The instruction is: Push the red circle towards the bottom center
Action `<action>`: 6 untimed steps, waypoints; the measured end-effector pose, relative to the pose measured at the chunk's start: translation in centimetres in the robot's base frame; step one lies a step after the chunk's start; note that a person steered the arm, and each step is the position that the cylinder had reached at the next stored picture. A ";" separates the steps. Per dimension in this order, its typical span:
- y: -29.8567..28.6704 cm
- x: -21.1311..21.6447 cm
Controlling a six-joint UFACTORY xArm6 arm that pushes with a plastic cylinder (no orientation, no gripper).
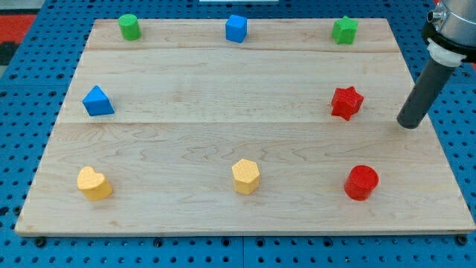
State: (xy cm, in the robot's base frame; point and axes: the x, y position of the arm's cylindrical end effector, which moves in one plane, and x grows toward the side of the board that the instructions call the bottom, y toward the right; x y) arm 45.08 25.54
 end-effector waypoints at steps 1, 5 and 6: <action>0.0 0.0; -0.1 -0.4; -2.7 1.9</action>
